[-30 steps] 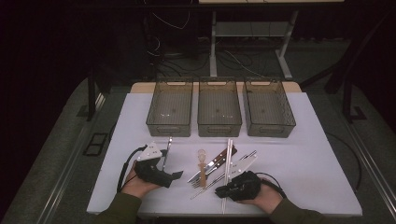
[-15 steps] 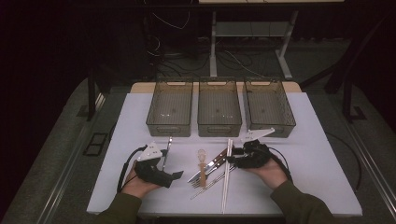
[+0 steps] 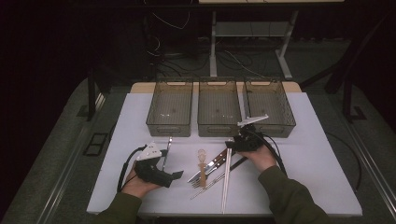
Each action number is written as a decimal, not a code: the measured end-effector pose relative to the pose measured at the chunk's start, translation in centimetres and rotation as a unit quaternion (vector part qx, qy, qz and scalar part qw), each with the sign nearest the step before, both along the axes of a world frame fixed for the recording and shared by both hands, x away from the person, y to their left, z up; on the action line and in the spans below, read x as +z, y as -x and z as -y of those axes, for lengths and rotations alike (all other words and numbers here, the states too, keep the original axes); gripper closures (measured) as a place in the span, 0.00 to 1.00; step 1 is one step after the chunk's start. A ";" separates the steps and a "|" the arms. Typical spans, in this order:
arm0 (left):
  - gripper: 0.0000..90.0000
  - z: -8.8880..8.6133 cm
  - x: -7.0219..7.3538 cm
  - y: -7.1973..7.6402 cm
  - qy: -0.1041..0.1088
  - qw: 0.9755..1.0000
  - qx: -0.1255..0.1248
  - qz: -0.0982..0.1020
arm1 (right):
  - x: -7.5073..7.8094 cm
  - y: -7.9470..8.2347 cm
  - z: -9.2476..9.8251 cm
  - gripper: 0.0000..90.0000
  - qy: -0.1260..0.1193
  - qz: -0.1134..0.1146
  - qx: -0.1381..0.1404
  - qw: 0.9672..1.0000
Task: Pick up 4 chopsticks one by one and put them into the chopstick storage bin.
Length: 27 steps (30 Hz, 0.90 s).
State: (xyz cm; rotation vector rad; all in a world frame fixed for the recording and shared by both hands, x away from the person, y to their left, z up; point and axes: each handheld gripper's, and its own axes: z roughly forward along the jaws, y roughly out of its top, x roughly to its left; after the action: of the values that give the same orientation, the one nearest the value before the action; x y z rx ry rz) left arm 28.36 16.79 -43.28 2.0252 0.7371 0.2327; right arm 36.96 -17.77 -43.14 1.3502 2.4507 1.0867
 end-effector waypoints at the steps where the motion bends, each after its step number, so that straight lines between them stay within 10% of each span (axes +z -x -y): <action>1: 0.00 0.0 0.0 0.0 0.000 1.000 0.000 -0.001 | 0.0 0.0 0.0 0.57 0.000 0.000 0.000 1.000; 27: 0.00 0.1 0.0 0.0 -0.001 1.000 -0.002 -0.004 | -0.9 -0.8 -1.3 0.70 0.013 -0.005 -0.001 1.000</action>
State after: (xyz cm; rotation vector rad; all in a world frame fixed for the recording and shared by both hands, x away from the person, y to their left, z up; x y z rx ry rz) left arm 28.33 16.67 -43.33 2.0299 0.7384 0.2244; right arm 37.77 -16.50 -44.02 1.3554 2.4609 1.0468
